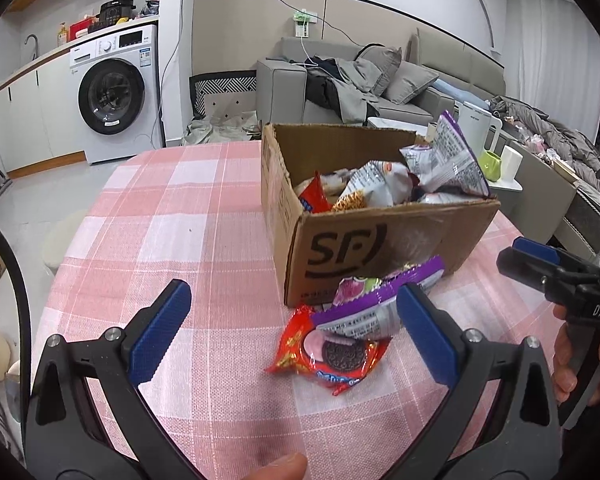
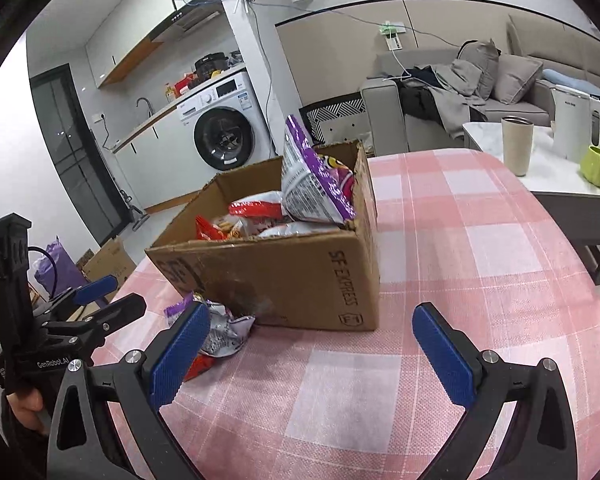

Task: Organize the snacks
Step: 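Move both open tools back from the box toward the remaining snacks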

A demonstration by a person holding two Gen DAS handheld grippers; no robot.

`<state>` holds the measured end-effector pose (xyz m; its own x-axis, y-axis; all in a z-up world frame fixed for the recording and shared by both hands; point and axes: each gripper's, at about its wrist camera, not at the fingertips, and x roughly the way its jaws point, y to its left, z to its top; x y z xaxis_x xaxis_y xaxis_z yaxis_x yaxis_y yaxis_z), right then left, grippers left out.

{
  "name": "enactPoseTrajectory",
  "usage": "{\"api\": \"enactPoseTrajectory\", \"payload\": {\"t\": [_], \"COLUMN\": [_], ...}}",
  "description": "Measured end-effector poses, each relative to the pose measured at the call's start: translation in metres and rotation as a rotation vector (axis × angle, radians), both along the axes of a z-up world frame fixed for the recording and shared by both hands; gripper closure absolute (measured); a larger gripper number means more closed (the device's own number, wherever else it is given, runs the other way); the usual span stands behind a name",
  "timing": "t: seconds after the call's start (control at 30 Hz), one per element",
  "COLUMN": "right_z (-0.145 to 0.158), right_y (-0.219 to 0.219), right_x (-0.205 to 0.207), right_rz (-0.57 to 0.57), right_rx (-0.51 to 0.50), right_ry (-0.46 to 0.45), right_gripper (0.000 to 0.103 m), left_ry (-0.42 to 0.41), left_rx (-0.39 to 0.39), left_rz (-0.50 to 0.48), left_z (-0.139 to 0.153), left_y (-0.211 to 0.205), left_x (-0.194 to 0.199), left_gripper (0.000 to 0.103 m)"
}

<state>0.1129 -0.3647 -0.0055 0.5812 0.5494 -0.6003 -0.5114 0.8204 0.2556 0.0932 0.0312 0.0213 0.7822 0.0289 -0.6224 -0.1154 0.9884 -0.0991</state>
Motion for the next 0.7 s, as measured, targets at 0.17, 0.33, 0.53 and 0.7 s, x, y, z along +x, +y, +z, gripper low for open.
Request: {"api": "enactPoseTrajectory", "payload": {"t": [0.17, 0.33, 0.53, 0.7], "right_z": [-0.005, -0.006, -0.008, -0.011], "right_y": [0.0, 0.003, 0.007, 0.015], "right_x": [0.001, -0.002, -0.002, -0.002], "right_rz": [0.002, 0.01, 0.019, 0.033], "right_rx": [0.008, 0.009, 0.013, 0.007], "right_ry": [0.022, 0.029, 0.046, 0.059], "right_gripper": [0.0, 0.0, 0.0, 0.0], "left_ry": [0.018, 0.038, 0.057, 0.066], "left_rx": [0.008, 0.015, 0.012, 0.002], "left_rz": [-0.021, -0.042, -0.047, -0.044], "left_z": [-0.006, -0.012, -0.019, -0.025], "left_y": [-0.008, -0.013, -0.013, -0.009], "left_x": [0.001, 0.001, -0.003, -0.003], "left_gripper": [0.001, 0.001, 0.001, 0.001]}}
